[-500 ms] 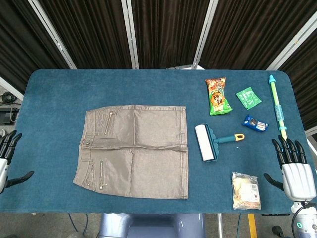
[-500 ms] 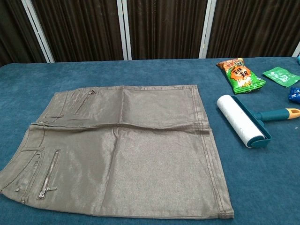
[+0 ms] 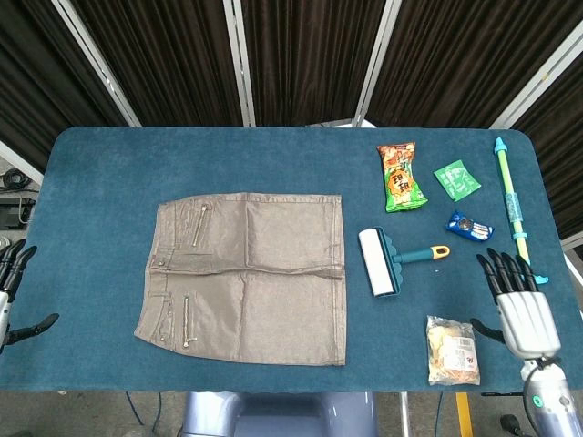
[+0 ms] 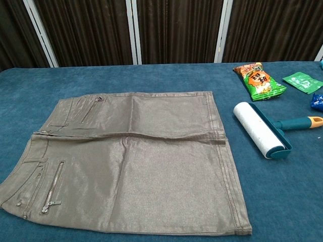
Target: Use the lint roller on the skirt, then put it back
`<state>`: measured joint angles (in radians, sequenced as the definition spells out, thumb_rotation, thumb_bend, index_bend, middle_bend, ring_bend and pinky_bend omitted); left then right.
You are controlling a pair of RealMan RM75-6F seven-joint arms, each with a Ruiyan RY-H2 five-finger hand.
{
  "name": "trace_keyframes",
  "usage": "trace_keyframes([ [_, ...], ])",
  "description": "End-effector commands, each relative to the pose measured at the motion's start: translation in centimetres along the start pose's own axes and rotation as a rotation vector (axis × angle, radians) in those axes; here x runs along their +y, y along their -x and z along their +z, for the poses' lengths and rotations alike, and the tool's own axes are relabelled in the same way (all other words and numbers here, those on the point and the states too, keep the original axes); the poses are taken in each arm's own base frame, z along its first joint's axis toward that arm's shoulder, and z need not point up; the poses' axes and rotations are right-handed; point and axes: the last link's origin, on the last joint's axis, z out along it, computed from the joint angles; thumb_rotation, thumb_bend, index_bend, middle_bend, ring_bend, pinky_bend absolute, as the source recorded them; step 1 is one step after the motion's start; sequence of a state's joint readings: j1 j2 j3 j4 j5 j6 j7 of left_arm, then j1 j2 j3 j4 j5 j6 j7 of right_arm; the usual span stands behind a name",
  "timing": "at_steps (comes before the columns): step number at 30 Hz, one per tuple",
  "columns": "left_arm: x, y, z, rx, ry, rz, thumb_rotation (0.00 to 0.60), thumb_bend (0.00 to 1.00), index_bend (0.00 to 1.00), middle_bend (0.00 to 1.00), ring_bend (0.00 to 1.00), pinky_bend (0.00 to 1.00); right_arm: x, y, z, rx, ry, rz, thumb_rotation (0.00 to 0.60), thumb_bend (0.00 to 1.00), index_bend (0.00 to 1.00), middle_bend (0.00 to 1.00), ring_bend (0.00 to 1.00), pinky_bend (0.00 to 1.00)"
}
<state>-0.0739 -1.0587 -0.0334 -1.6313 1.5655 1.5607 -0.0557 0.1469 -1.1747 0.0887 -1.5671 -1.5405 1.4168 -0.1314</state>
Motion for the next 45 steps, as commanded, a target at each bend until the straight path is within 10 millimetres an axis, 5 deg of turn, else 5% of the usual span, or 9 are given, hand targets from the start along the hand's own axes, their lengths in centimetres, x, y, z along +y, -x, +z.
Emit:
trace_keyframes([
  [1, 0.0, 0.1, 0.2, 0.000, -0.003, 0.002, 0.600, 0.00, 0.00, 0.00, 0.00, 0.00, 0.2, 0.9, 5.3, -0.114, -0.049, 0.011, 0.600, 0.00, 0.00, 0.00, 0.00, 0.04],
  [7, -0.1, 0.4, 0.8, -0.004, -0.032, 0.016, 0.600, 0.00, 0.00, 0.00, 0.00, 0.00, -0.8, 3.0, 11.2, -0.215, -0.136, -0.056, 0.600, 0.03, 0.02, 0.08, 0.03, 0.13],
  [15, -0.6, 0.8, 1.3, -0.013, -0.081, 0.039, 0.600, 0.00, 0.00, 0.00, 0.00, 0.00, -2.3, 6.5, 15.1, -0.271, -0.244, -0.185, 0.600, 0.18, 0.12, 0.19, 0.14, 0.23],
  [25, -0.8, 1.2, 1.5, -0.021, -0.099, 0.054, 0.600, 0.00, 0.00, 0.00, 0.00, 0.00, -4.5, 9.0, 17.1, -0.269, -0.326, -0.254, 0.600, 0.23, 0.18, 0.24, 0.18, 0.25],
  [37, -1.0, 1.1, 1.5, -0.022, -0.110, 0.052, 0.600, 0.00, 0.00, 0.00, 0.00, 0.00, -4.1, 10.5, 17.4, -0.307, -0.343, -0.307, 0.600, 0.30, 0.21, 0.27, 0.20, 0.25],
  [45, -0.9, 1.2, 1.4, -0.026, -0.107, 0.050, 0.600, 0.00, 0.00, 0.00, 0.00, 0.00, -3.5, 10.7, 17.3, -0.303, -0.343, -0.317, 0.600, 0.44, 0.38, 0.44, 0.35, 0.33],
])
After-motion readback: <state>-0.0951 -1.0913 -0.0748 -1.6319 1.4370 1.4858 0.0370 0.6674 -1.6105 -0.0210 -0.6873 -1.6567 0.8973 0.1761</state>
